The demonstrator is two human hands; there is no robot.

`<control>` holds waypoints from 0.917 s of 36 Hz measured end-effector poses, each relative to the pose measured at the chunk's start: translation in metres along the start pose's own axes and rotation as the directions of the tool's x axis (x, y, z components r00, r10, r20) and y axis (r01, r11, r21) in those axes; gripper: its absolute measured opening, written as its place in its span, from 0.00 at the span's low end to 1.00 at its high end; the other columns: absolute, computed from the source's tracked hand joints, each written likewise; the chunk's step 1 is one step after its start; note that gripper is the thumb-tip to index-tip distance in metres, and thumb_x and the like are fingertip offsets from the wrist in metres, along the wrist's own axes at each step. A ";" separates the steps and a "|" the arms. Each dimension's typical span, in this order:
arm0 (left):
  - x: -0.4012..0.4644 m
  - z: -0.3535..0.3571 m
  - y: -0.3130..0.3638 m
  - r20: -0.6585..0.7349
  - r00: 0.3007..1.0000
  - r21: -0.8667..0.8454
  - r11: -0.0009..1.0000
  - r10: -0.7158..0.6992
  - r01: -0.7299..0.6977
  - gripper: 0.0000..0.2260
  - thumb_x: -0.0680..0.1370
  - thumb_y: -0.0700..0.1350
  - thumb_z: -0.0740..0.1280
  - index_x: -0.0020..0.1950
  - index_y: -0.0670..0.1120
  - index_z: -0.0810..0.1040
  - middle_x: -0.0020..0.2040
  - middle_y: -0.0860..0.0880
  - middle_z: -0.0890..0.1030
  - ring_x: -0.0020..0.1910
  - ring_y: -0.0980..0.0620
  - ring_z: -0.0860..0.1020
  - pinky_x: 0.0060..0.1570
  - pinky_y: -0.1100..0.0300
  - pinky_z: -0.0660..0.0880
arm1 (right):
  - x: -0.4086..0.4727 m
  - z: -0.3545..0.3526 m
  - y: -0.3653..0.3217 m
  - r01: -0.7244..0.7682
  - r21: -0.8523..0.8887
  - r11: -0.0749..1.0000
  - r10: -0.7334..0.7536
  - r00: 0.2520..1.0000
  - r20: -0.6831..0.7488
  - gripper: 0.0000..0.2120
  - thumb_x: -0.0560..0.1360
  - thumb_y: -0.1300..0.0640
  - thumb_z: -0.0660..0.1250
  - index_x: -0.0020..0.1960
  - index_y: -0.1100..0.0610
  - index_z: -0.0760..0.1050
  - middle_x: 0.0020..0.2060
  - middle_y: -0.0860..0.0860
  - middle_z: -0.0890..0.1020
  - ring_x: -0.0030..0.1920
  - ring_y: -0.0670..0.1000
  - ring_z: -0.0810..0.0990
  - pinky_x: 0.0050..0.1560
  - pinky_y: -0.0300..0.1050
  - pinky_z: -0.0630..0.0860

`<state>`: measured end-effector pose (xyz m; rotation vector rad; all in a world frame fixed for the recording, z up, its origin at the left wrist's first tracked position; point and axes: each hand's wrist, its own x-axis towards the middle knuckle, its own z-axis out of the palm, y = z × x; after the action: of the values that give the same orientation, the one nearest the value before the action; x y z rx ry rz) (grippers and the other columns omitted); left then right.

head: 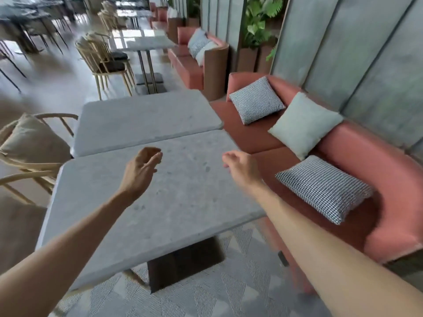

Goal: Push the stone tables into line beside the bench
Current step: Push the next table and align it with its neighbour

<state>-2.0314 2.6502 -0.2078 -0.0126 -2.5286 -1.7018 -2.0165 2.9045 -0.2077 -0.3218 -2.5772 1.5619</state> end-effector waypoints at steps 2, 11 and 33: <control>0.009 0.031 0.033 -0.004 1.000 -0.077 0.997 0.023 -0.023 0.07 0.82 0.46 0.63 0.57 0.47 0.79 0.56 0.45 0.83 0.57 0.47 0.81 0.54 0.47 0.79 | 0.018 -0.034 -0.013 0.002 0.106 0.994 0.000 1.000 -0.017 0.11 0.76 0.57 0.65 0.44 0.65 0.80 0.42 0.62 0.84 0.48 0.64 0.82 0.53 0.64 0.77; 0.040 0.114 0.103 -0.073 0.997 -0.326 0.944 0.019 -0.042 0.10 0.84 0.44 0.58 0.56 0.45 0.79 0.58 0.42 0.82 0.56 0.43 0.81 0.55 0.44 0.77 | 0.083 -0.122 -0.027 -0.034 0.469 0.882 -0.006 0.996 0.085 0.09 0.80 0.62 0.62 0.52 0.65 0.79 0.46 0.59 0.81 0.45 0.55 0.80 0.42 0.44 0.75; 0.187 0.265 0.047 -0.462 0.858 -0.469 0.883 -0.224 -0.022 0.12 0.78 0.47 0.59 0.50 0.42 0.79 0.42 0.43 0.82 0.40 0.46 0.80 0.41 0.52 0.77 | 0.331 -0.086 0.045 -0.191 0.516 0.835 0.004 0.940 0.341 0.12 0.80 0.64 0.59 0.45 0.61 0.81 0.45 0.60 0.83 0.43 0.56 0.81 0.46 0.52 0.76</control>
<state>-2.2344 2.9041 -0.2479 0.4830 -1.7364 -1.9831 -2.3145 3.0771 -0.2131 -0.1437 -2.1910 2.4782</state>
